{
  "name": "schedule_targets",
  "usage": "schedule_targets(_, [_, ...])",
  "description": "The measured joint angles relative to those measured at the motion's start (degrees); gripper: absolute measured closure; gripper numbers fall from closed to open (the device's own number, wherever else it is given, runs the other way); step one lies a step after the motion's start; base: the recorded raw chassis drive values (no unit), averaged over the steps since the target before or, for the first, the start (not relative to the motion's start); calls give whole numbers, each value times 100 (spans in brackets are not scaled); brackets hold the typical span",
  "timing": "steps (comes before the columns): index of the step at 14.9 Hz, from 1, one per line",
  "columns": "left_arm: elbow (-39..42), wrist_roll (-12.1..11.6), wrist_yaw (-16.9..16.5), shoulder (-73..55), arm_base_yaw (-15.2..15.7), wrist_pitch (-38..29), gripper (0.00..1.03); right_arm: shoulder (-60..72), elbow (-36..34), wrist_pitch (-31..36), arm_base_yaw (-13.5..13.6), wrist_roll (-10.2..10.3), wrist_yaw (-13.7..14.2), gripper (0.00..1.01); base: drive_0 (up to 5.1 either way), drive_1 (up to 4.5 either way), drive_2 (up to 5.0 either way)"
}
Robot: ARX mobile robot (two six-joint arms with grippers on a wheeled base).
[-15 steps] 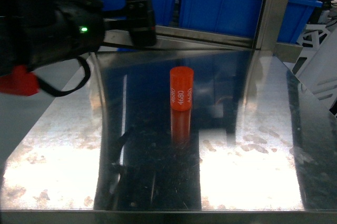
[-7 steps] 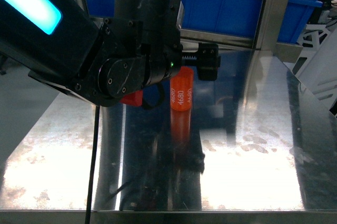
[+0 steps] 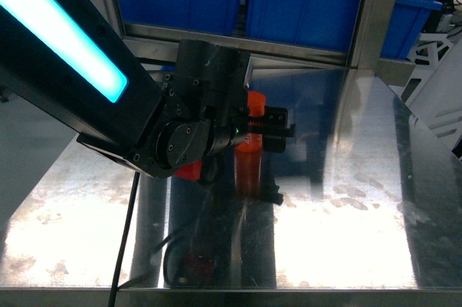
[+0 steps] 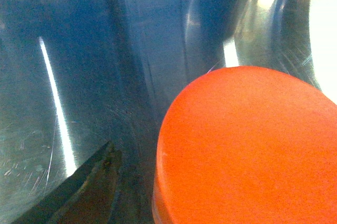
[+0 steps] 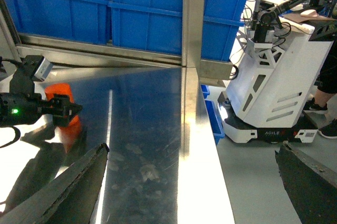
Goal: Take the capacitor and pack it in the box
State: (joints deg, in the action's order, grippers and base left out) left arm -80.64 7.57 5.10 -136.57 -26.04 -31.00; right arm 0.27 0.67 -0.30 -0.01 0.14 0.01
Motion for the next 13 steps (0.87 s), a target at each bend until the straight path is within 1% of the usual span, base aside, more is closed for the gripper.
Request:
schedule_targets(2, [-26, 44, -35, 0, 0, 33, 45, 0, 0, 2, 0, 0, 0, 3, 0, 0, 0])
schedule_targets(3, [-13, 87, -15, 7, 0, -33, 55, 0, 0, 0, 0, 0, 0, 3, 0, 0, 0])
schedule_targets(4, [197, 118, -9, 168, 7, -175, 58, 0, 0, 2, 0, 0, 0, 3, 0, 0, 0])
schedule_targets(5, [531, 114, 13, 437, 31, -437, 58, 0, 0, 2, 0, 0, 2, 3, 0, 0, 0])
schedule_targets(6, [955, 81, 24, 855, 44, -848, 58, 0, 0, 0, 0, 0, 0, 3, 0, 0, 0])
schedule_targets(7, [1508, -31, 46, 1541, 94, -1370, 58, 0, 0, 2, 0, 0, 0, 3, 0, 0, 0])
schedule_targets(8, [2004, -87, 55, 2214, 175, -1786, 58, 0, 0, 0, 0, 0, 0, 3, 0, 0, 0])
schedule_targets(9, [2551, -205, 107, 2938, 284, -2186, 58, 0, 0, 0, 0, 0, 0, 3, 0, 0, 0])
schedule_targets(10, [3220, -267, 122, 3746, 442, -2413, 58, 0, 0, 2, 0, 0, 0, 3, 0, 0, 0])
schedule_targets(11, [3818, -304, 125, 4413, 592, -2361, 58, 0, 0, 2, 0, 0, 0, 3, 0, 0, 0])
schedule_targets(12, [4503, -304, 129, 5182, 752, -2138, 59, 0, 0, 2, 0, 0, 0, 3, 0, 0, 0])
schedule_targets(13, [5119, -299, 68, 6098, 918, -1716, 59, 0, 0, 2, 0, 0, 2, 3, 0, 0, 0])
